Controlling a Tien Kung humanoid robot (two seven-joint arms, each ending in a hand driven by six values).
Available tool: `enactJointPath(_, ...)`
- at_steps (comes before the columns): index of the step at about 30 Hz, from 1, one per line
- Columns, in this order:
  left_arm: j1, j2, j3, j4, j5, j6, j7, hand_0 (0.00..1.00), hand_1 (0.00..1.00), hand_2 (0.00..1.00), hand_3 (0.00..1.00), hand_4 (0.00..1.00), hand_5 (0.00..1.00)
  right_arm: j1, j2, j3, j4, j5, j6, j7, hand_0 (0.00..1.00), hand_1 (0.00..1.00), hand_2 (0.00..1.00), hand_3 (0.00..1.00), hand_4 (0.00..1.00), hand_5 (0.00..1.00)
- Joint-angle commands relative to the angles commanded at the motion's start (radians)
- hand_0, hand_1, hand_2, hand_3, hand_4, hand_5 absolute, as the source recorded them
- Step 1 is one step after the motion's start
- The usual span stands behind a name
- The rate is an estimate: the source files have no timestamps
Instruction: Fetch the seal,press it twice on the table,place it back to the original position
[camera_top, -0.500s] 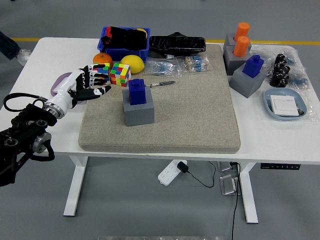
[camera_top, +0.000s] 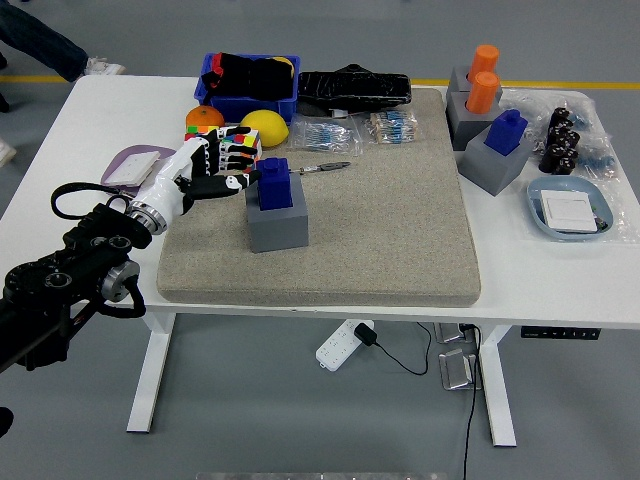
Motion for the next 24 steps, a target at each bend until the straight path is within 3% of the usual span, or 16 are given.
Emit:
enactJointPath(6,0.003,-0.004,-0.005,-0.001,0.004,-0.037,0.014,0.702,0.675,0.660,0.836,0.817,0.002,-0.002,0.001,-0.001,0.000,0.000,0.001,0.001,0.758,0.668,0.645,0.610,0.753,0.488)
enactJointPath(7,0.003,-0.005,-0.007,0.000,0.006,-0.055,0.021,0.761,0.767,0.758,0.885,0.904,0.056,-0.001,0.001,-0.001,0.000,0.000,0.001,0.001,0.757,0.668,0.646,0.611,0.754,0.489)
enactJointPath(12,0.000,-0.009,-0.012,0.003,0.015,-0.093,0.037,0.761,0.767,0.758,0.885,0.904,0.056,0.001,0.002,-0.001,0.000,0.001,0.003,0.002,0.757,0.668,0.646,0.611,0.754,0.489)
enactJointPath(13,-0.001,-0.010,-0.013,0.004,0.017,-0.095,0.038,0.855,0.891,0.875,0.923,0.998,0.251,0.001,0.001,-0.001,0.000,0.001,0.003,0.002,0.757,0.668,0.646,0.611,0.754,0.488)
enactJointPath(24,-0.008,-0.017,-0.024,0.011,0.024,-0.107,0.049,0.871,0.906,0.893,0.931,0.998,0.298,0.003,-0.001,-0.007,0.000,0.004,0.004,0.004,0.758,0.668,0.647,0.611,0.754,0.489)
